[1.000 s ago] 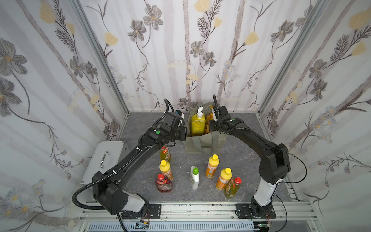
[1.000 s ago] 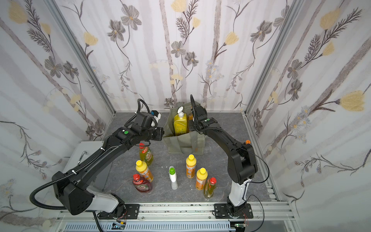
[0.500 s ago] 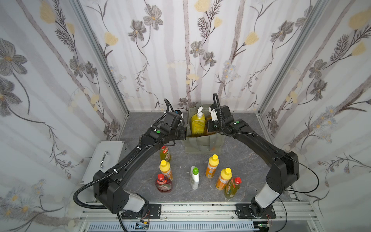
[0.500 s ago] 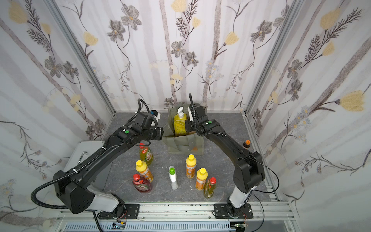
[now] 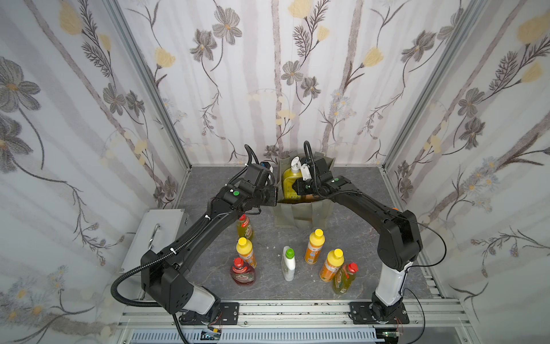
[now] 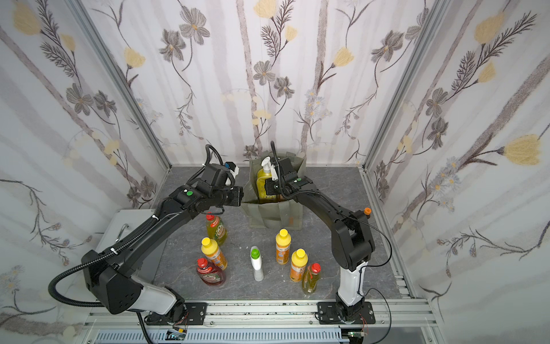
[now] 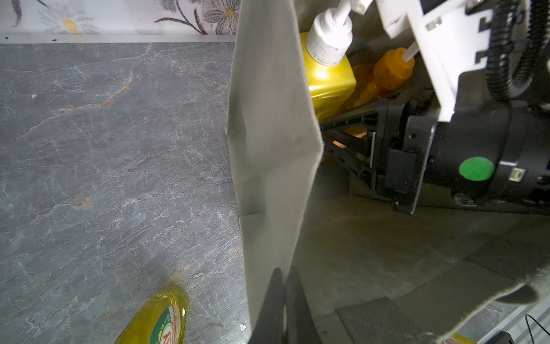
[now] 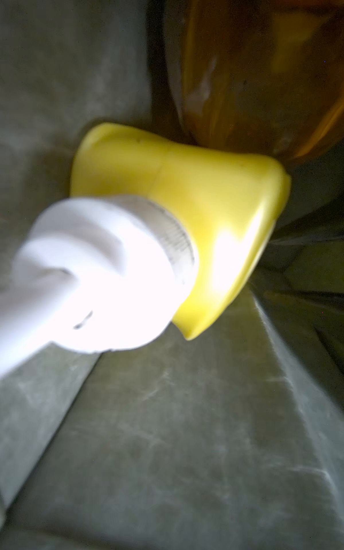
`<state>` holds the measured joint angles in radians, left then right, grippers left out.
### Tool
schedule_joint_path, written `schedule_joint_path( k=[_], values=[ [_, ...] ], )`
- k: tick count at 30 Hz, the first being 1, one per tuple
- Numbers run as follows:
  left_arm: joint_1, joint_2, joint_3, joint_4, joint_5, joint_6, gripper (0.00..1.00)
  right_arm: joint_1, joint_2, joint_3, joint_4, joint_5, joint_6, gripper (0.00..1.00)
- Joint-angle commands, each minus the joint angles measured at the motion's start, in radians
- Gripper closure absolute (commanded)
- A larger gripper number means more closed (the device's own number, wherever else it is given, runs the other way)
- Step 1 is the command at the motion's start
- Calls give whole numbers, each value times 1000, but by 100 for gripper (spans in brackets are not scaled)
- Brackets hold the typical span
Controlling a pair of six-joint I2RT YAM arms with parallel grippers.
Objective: Pack dish soap into the shopping bag
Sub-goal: Adjust the bottle of dish soap in the shopping bag, then pick up the bottle of dish soap at the center of the board.
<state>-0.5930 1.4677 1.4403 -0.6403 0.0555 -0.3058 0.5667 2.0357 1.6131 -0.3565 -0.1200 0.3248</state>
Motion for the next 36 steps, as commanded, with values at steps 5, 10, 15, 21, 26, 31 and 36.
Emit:
schedule_joint_path(
  k=[5,10,15,21,26,31,36],
  values=[
    [5,-13,42,-27,-21,11,88,34,-146,-10,9,20,-37,67],
    [7,-21,78,-40,-23,16,50,67,-345,-43,-128,13,-80,57],
    [7,-39,92,-68,-29,16,33,68,-542,-99,-318,-24,-123,45],
    [7,-74,88,-101,-40,16,23,80,-734,-222,-480,-30,-108,38],
    [8,-52,92,-113,-10,5,19,159,-804,-314,-494,8,-70,37],
    [8,-24,99,-127,-16,9,18,247,-799,-358,-496,110,-36,36],
    [8,14,105,-135,-4,13,18,306,-757,-366,-498,178,-15,36]
  ],
)
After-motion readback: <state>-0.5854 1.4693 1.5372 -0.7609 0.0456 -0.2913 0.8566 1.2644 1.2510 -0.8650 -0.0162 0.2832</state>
